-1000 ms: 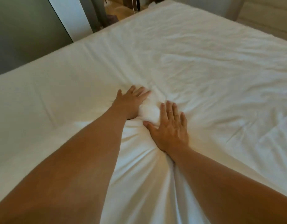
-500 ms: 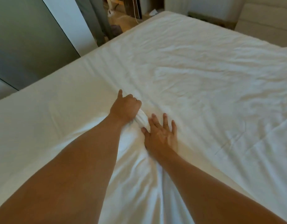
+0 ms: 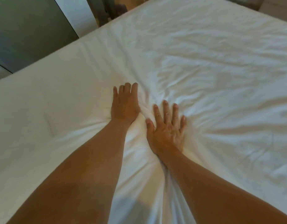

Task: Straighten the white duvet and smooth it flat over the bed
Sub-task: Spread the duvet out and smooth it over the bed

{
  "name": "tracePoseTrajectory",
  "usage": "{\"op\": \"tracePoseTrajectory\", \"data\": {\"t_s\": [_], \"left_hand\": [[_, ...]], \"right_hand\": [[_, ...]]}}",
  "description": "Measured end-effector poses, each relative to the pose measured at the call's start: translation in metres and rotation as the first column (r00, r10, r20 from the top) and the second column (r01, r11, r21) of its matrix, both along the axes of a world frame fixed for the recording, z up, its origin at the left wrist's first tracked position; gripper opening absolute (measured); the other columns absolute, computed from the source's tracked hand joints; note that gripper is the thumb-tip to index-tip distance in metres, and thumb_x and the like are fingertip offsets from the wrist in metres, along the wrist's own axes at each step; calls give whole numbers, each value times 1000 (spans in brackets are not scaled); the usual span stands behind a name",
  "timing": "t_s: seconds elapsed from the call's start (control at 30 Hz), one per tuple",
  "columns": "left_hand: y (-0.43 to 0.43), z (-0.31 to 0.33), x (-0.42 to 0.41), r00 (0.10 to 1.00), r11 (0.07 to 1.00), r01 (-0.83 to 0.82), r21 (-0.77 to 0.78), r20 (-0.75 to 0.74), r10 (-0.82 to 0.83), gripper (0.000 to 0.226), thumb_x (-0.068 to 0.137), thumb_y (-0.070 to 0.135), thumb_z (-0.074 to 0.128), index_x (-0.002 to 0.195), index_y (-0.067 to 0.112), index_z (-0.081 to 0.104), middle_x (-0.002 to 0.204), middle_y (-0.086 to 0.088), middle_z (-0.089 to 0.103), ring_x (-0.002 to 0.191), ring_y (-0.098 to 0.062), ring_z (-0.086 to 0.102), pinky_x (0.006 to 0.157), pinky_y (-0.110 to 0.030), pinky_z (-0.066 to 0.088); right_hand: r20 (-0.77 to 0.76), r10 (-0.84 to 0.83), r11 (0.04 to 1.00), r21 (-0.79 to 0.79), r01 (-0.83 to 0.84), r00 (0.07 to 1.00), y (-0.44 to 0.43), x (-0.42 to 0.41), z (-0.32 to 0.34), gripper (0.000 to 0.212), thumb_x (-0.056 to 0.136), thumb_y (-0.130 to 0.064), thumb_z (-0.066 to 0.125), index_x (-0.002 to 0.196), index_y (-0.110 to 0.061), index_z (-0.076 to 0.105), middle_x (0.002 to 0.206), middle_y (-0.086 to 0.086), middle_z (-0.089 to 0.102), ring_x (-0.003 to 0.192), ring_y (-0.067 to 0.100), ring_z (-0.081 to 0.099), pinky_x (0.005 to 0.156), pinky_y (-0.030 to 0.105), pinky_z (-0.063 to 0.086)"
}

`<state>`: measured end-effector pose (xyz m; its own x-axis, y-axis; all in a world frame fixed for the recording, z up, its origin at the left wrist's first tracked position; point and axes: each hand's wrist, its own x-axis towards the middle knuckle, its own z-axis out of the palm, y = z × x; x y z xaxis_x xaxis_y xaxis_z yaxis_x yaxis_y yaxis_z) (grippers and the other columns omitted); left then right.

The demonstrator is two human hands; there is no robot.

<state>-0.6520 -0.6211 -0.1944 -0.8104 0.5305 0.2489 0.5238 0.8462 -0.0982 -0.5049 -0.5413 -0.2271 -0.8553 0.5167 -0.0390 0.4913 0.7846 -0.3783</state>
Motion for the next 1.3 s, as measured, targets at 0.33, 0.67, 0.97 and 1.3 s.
{"op": "tracePoseTrajectory", "data": {"t_s": [0.33, 0.67, 0.97, 1.3], "left_hand": [[-53, 59, 21, 775, 898, -438, 50, 527, 349, 70, 80, 14, 52, 147, 16, 32, 147, -9, 41, 138, -30, 33, 117, -51, 8], [-86, -7, 30, 812, 651, -542, 531, 531, 243, 105, 78, 18, 61, 153, 26, -12, 159, -4, 22, 138, -27, 35, 108, -32, 32], [-86, -21, 35, 855, 524, -517, 676, 427, 294, 90, 86, 18, 53, 155, 26, -4, 158, -7, 25, 143, -29, 27, 105, -38, 37], [-68, 11, 0, 877, 914, -370, 164, 388, 285, 87, 86, 45, 39, 154, 18, -7, 163, 1, -6, 149, -22, -9, 117, -57, -5]], "right_hand": [[41, 91, 967, -243, -78, 995, 17, -27, 30, 51, 95, -60, 28, 144, -47, 34, 162, -9, 8, 149, 19, -3, 117, 48, -3], [163, 773, 618, -417, -667, 614, 18, -125, 90, 92, 88, -7, 61, 155, -33, 4, 161, 0, 17, 146, 21, 22, 116, 32, 20], [37, 767, 560, -527, -639, 641, -12, -147, 94, 64, 85, -2, 54, 139, -35, 40, 122, -4, 54, 114, 21, 53, 91, 35, 46], [29, 686, 722, -151, -675, 727, 27, -169, 97, 26, 89, -15, 53, 96, -30, 73, 116, 1, 67, 108, 24, 59, 87, 28, 44]]}}
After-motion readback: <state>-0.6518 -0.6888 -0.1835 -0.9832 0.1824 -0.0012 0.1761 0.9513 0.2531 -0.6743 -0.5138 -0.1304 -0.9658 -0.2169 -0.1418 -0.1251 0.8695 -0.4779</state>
